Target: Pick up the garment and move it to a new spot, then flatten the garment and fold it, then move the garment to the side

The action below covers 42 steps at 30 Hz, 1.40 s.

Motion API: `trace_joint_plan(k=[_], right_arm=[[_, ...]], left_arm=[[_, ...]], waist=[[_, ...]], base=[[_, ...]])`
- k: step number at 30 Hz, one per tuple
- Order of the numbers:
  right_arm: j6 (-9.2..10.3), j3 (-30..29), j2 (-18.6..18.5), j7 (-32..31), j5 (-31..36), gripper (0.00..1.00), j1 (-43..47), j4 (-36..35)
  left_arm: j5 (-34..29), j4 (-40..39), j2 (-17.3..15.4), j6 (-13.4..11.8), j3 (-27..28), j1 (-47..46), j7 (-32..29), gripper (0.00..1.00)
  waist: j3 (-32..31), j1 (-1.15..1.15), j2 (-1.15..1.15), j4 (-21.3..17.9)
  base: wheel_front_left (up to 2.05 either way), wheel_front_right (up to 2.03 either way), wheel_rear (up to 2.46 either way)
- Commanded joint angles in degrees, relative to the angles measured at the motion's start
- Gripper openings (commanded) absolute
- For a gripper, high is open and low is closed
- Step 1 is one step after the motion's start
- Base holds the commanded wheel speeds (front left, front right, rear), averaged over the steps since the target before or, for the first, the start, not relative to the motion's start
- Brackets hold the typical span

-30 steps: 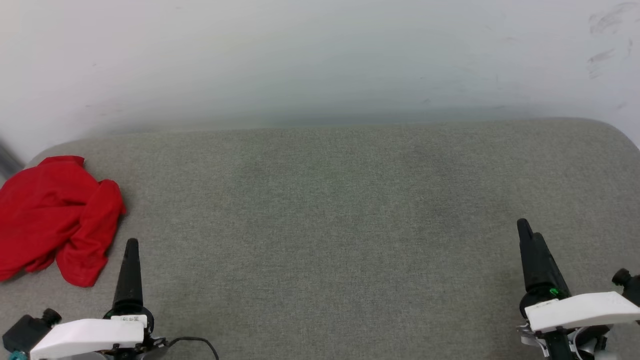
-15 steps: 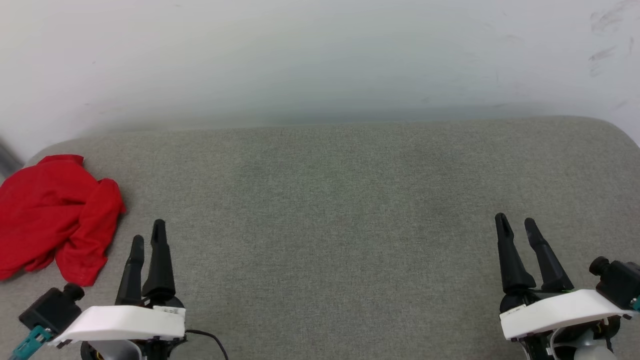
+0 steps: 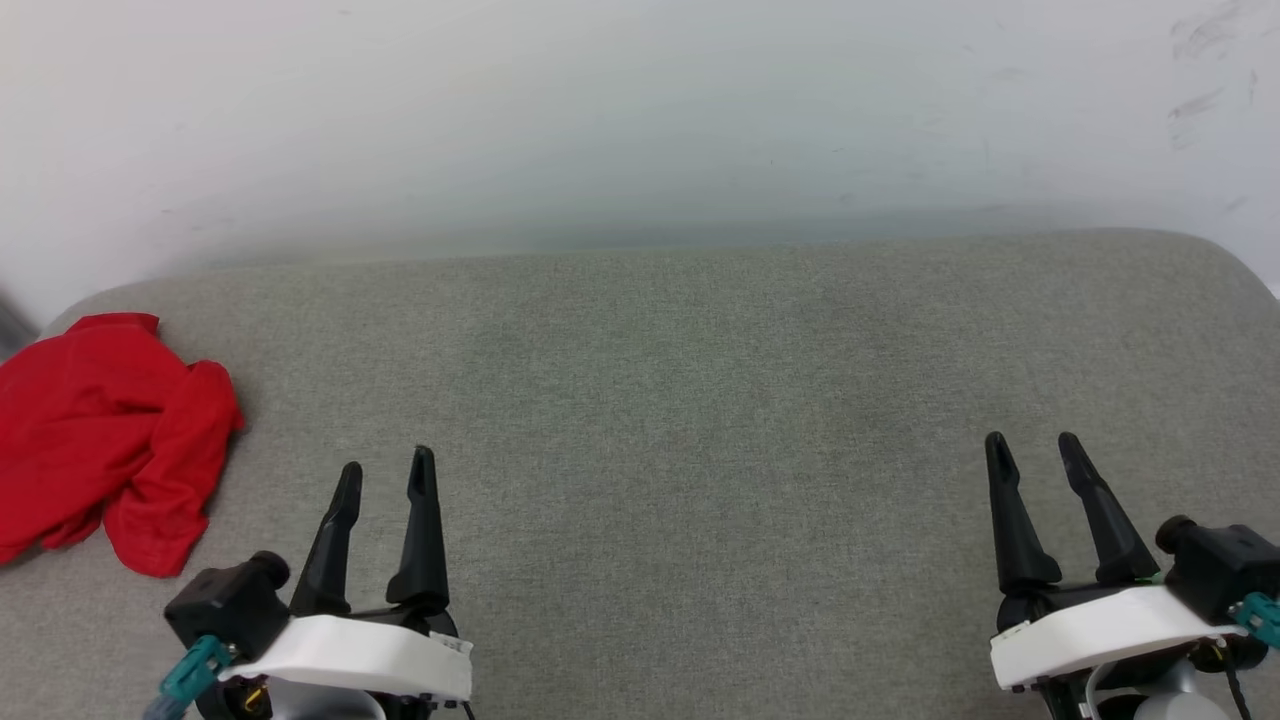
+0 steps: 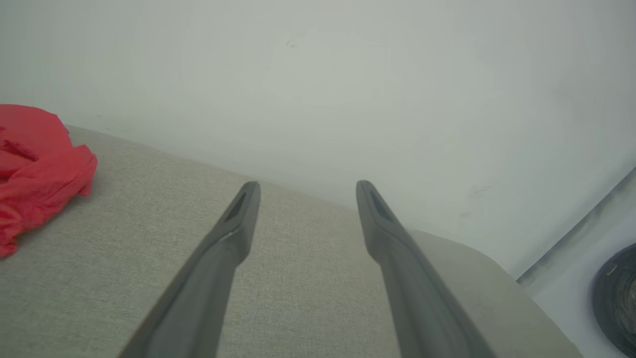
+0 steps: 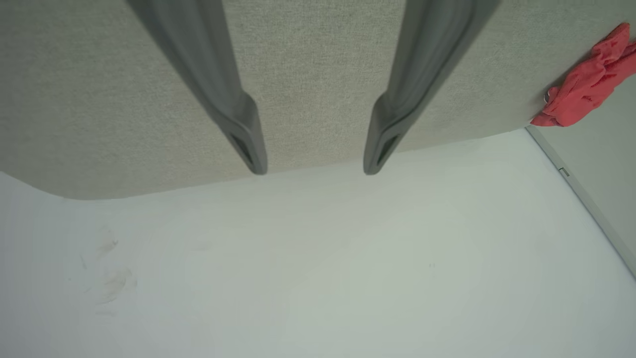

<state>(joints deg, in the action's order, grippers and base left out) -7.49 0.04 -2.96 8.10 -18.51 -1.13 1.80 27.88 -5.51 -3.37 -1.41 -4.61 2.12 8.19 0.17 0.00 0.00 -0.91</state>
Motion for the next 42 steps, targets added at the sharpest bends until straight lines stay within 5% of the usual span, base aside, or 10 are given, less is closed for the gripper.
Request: trace_joint_plan(k=[1, 10, 27, 35, 42], right_arm=[[0.00, 0.17, 0.06, 0.55, 1.57, 1.00, 0.03, -0.53], [0.00, 0.08, 0.08, 1.81, 7.79, 1.00, 0.51, 0.52], [0.00, 0.96, 0.11, 4.08, 16.52, 1.00, 0.99, 0.42], [0.01, 0.86, 0.12, 5.00, 13.87, 1.00, 1.69, 0.99], [0.01, 0.69, 0.13, 5.74, 10.91, 1.00, 2.25, 1.61]], left_arm=[[-1.34, -0.78, -0.47, -0.51, -0.49, 0.09, 0.43, 1.00], [-6.57, -0.14, -2.56, -3.82, -4.36, 0.82, 1.75, 1.00], [-14.61, 3.98, -3.38, -5.74, -7.49, 2.04, 3.94, 1.00], [-13.83, 3.41, -1.43, -2.85, -4.45, 3.33, 4.85, 1.00], [-13.99, 4.23, 0.17, 3.01, -0.30, 4.50, 5.72, 1.00]], waist=[[-0.01, 0.00, 0.00, -0.02], [-0.08, 0.00, 0.00, -0.05], [-0.36, 0.00, 0.00, -0.19], [-0.46, 0.00, 0.00, -0.26], [-0.57, 0.00, 0.00, -0.27]], base=[[0.00, 0.00, 0.00], [0.00, 0.00, 0.00], [0.00, 0.00, 0.00], [0.00, 0.00, 0.00], [0.00, 0.00, 0.00]])
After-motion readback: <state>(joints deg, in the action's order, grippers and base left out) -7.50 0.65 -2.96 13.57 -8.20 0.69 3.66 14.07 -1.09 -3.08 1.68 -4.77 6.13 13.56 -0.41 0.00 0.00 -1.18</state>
